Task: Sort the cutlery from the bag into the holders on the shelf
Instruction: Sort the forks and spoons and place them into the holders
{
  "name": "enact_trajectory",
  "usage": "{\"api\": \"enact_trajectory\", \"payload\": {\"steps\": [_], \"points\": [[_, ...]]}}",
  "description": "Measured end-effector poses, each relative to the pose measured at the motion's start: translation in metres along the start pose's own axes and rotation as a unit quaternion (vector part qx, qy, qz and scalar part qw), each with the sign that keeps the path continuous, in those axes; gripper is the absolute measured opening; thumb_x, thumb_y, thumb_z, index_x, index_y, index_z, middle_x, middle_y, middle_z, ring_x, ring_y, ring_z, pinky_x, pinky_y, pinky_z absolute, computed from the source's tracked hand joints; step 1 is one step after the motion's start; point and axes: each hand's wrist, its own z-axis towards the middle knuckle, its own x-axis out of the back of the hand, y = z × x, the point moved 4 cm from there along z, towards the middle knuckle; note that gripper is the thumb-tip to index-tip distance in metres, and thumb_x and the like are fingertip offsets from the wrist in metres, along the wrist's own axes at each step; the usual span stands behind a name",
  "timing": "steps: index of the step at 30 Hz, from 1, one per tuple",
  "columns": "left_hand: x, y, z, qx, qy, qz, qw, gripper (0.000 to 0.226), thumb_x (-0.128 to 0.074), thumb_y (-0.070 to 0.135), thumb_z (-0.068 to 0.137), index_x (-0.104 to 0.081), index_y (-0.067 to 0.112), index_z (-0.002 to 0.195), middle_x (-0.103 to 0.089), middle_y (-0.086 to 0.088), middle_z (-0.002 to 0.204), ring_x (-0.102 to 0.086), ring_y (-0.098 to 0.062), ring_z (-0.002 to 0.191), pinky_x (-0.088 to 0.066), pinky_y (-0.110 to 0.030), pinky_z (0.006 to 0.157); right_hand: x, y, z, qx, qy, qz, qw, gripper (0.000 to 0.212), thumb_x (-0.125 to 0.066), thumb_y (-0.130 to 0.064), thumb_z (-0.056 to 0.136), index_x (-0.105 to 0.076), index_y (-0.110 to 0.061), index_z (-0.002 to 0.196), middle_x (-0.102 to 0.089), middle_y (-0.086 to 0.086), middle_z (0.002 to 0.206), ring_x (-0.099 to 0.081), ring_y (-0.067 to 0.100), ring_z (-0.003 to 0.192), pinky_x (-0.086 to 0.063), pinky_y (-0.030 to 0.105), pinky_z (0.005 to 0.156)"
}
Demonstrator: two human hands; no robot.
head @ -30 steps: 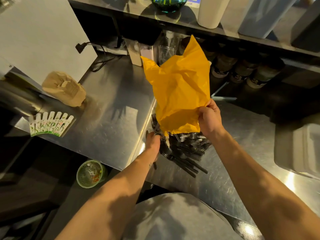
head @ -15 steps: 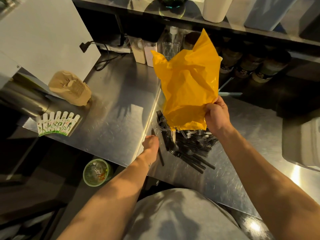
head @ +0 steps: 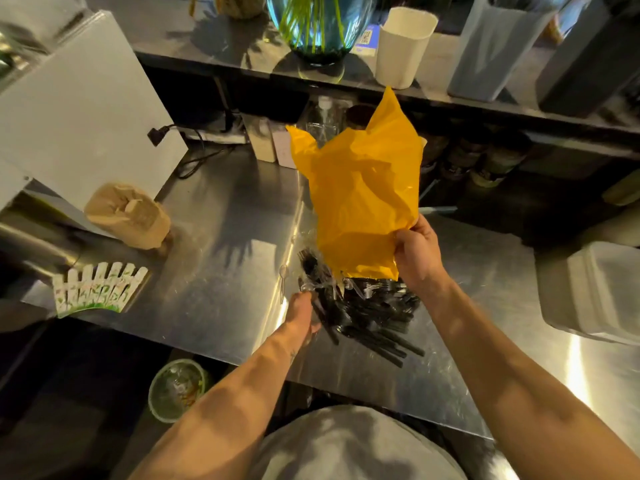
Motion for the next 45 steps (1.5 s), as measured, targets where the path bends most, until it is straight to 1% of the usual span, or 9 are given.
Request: {"api": "enact_trajectory", "payload": {"steps": [3, 8, 10, 15, 21, 25, 29, 39, 45], "points": [[0.001, 0.004, 0.0, 0.003, -0.015, 0.036, 0.999, 0.033, -0.036, 0.031, 0.106, -0.055, 0.017, 0.129, -0.051, -0.009, 0.145, -0.051, -0.02, 0.109, -0.044, -0.034, 0.068, -0.001, -0.001, -0.005, -0.002, 0.003, -0.012, 1.0, 0.04, -0.049, -0.003, 0.066, -0.055, -0.019, 0.102, -0.051, 0.01, 0.103, -0.046, 0.03, 0.099, -0.041, 0.049, 0.086], [-0.001, 0.006, -0.015, 0.001, -0.069, 0.031, 0.997, 0.022, -0.037, 0.024, 0.107, -0.058, 0.025, 0.103, -0.049, -0.002, 0.142, -0.034, -0.021, 0.146, -0.034, -0.057, 0.113, -0.005, -0.002, -0.013, -0.008, 0.009, -0.023, 1.0, 0.034, -0.049, -0.004, 0.068, -0.055, -0.018, 0.099, -0.053, 0.009, 0.104, -0.048, 0.031, 0.101, -0.043, 0.052, 0.091], [0.0, 0.01, -0.021, -0.01, -0.077, 0.037, 0.996, 0.022, -0.036, 0.026, 0.108, -0.057, 0.028, 0.1, -0.044, -0.004, 0.153, -0.032, -0.021, 0.149, -0.029, -0.061, 0.116, -0.005, -0.005, -0.015, -0.005, 0.012, -0.022, 1.0, 0.035, -0.05, -0.004, 0.067, -0.056, -0.018, 0.099, -0.054, 0.01, 0.105, -0.048, 0.032, 0.102, -0.044, 0.055, 0.093], [0.0, 0.014, -0.024, -0.022, -0.056, 0.039, 0.997, 0.027, -0.031, 0.024, 0.11, -0.055, 0.028, 0.099, -0.041, -0.007, 0.156, -0.033, -0.023, 0.148, -0.026, -0.063, 0.117, -0.005, -0.014, -0.021, 0.01, 0.022, -0.003, 1.0, 0.026, -0.048, -0.001, 0.064, -0.053, -0.02, 0.081, -0.053, 0.004, 0.093, -0.046, 0.03, 0.098, -0.041, 0.048, 0.084], [-0.003, 0.019, -0.021, -0.015, -0.077, 0.075, 0.994, 0.025, -0.032, 0.027, 0.108, -0.056, 0.029, 0.103, -0.044, -0.004, 0.15, -0.033, -0.024, 0.148, -0.025, -0.063, 0.117, 0.002, -0.025, -0.024, 0.041, 0.023, 0.021, 0.999, 0.038, -0.039, 0.015, 0.079, -0.057, -0.017, 0.086, -0.058, 0.002, 0.088, -0.05, 0.025, 0.091, -0.043, 0.044, 0.081], [-0.002, 0.018, -0.008, -0.012, -0.073, 0.08, 0.994, 0.035, -0.032, 0.032, 0.107, -0.047, 0.026, 0.138, -0.034, -0.002, 0.161, -0.033, -0.024, 0.147, -0.03, -0.061, 0.116, 0.005, -0.023, -0.026, 0.045, 0.01, 0.02, 0.999, 0.032, -0.042, 0.013, 0.078, -0.055, -0.008, 0.099, -0.057, 0.012, 0.106, -0.052, 0.035, 0.103, -0.048, 0.052, 0.091], [0.0, 0.014, 0.0, 0.003, -0.064, 0.077, 0.995, 0.048, -0.029, 0.042, 0.108, -0.034, 0.027, 0.153, -0.038, 0.0, 0.159, -0.039, -0.021, 0.144, -0.035, -0.056, 0.111, 0.009, -0.018, -0.033, 0.026, 0.042, 0.014, 0.999, 0.03, -0.042, 0.014, 0.084, -0.052, -0.013, 0.089, -0.056, 0.007, 0.093, -0.052, 0.028, 0.091, -0.045, 0.043, 0.078], [0.002, 0.01, 0.0, -0.004, -0.032, 0.049, 0.998, 0.027, -0.033, 0.02, 0.108, -0.055, 0.013, 0.123, -0.058, -0.009, 0.133, -0.053, -0.022, 0.124, -0.048, -0.051, 0.106, 0.014, -0.014, -0.033, 0.025, 0.068, 0.011, 0.997, 0.032, -0.042, 0.013, 0.078, -0.051, -0.017, 0.081, -0.052, 0.007, 0.085, -0.047, 0.029, 0.088, -0.04, 0.046, 0.078], [0.002, 0.019, -0.002, -0.001, 0.007, 0.048, 0.999, 0.028, -0.04, 0.019, 0.106, -0.057, 0.008, 0.126, -0.062, -0.018, 0.124, -0.057, -0.033, 0.126, -0.047, -0.043, 0.109, 0.013, -0.018, -0.035, 0.04, 0.055, -0.022, 0.997, 0.028, -0.047, 0.009, 0.08, -0.055, -0.014, 0.092, -0.057, 0.011, 0.096, -0.053, 0.031, 0.093, -0.048, 0.048, 0.081]]}}
